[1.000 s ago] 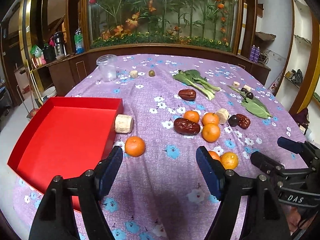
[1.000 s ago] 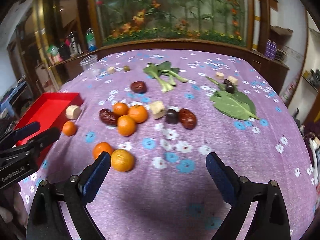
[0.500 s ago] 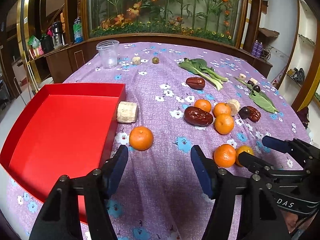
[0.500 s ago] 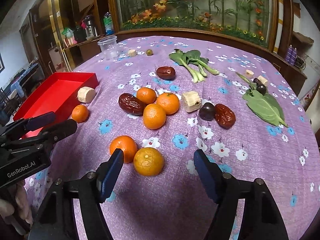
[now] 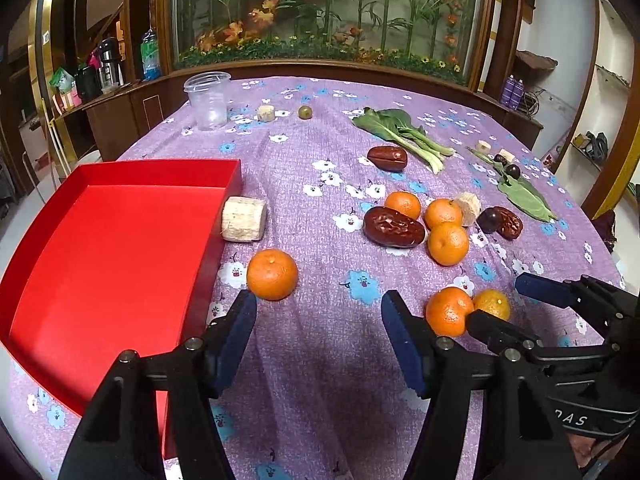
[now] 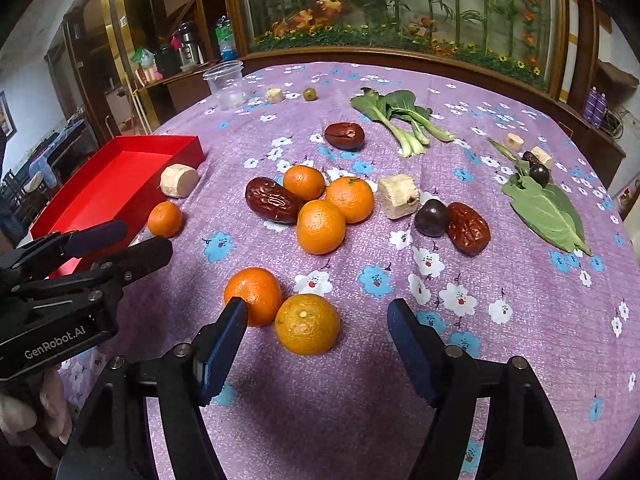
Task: Organize fruits
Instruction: 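Move both grippers toward the oranges near the red tray, then grasp an orange with the left gripper while the right gripper grasps another orange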
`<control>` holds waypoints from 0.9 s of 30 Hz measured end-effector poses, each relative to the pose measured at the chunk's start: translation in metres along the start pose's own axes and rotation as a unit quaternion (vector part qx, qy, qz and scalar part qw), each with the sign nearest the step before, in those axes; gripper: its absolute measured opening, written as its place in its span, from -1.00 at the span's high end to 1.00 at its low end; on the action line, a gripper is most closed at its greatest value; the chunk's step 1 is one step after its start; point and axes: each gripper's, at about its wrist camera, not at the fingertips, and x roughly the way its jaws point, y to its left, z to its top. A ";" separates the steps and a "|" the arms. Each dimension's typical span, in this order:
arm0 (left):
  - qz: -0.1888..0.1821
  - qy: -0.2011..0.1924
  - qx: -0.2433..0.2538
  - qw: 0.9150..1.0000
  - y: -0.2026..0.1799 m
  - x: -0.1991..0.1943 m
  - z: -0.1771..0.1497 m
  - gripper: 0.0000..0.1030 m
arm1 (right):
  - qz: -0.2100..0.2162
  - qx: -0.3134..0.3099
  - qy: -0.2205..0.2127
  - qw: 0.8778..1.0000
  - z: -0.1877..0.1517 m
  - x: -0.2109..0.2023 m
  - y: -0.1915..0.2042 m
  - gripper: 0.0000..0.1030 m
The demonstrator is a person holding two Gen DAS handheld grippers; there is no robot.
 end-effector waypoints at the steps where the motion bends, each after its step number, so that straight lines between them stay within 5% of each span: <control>1: -0.001 0.001 0.000 1.000 0.000 0.001 0.000 -0.25 | 0.001 0.000 0.001 1.000 0.000 0.001 0.000 -0.50; 9: -0.002 0.006 -0.001 1.000 -0.001 0.003 -0.001 -0.25 | 0.017 0.006 0.008 1.000 0.001 0.005 -0.002 -0.50; 16: -0.015 0.017 -0.014 1.000 0.003 0.007 -0.001 -0.25 | 0.046 0.002 0.017 0.999 -0.002 0.004 0.000 -0.21; 27: -0.096 0.036 0.003 0.995 -0.023 0.014 0.007 -0.24 | 0.050 0.007 0.034 0.998 -0.006 0.008 -0.010 -0.19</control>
